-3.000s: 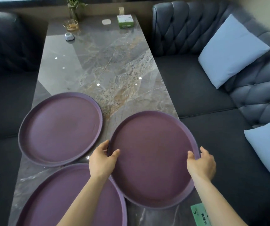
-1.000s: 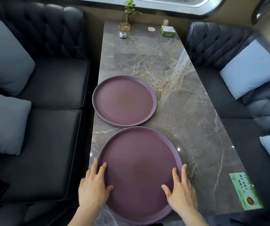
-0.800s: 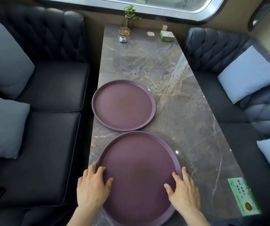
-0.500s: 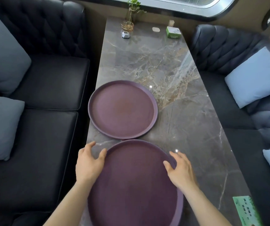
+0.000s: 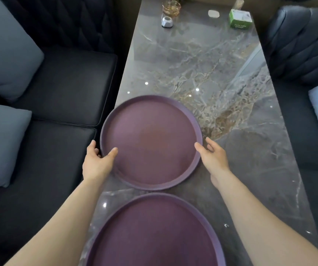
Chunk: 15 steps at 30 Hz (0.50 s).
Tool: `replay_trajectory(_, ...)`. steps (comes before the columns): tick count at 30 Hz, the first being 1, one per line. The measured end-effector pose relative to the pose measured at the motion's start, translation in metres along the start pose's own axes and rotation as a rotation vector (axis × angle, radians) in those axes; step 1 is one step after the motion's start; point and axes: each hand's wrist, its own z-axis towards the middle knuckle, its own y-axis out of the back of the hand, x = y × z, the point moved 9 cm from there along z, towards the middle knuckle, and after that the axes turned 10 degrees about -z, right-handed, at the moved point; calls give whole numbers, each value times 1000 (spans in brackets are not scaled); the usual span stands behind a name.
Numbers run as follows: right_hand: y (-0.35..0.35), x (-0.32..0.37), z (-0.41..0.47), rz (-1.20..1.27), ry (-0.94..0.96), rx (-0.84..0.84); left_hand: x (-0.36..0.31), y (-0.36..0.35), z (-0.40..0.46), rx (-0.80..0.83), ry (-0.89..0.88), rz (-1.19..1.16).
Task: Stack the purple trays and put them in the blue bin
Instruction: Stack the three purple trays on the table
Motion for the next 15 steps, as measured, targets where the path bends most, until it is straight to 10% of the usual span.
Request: replay_trajectory(15, 33, 2, -10, 153, -42, -233, -35, 12, -19, -67, -63, -333)
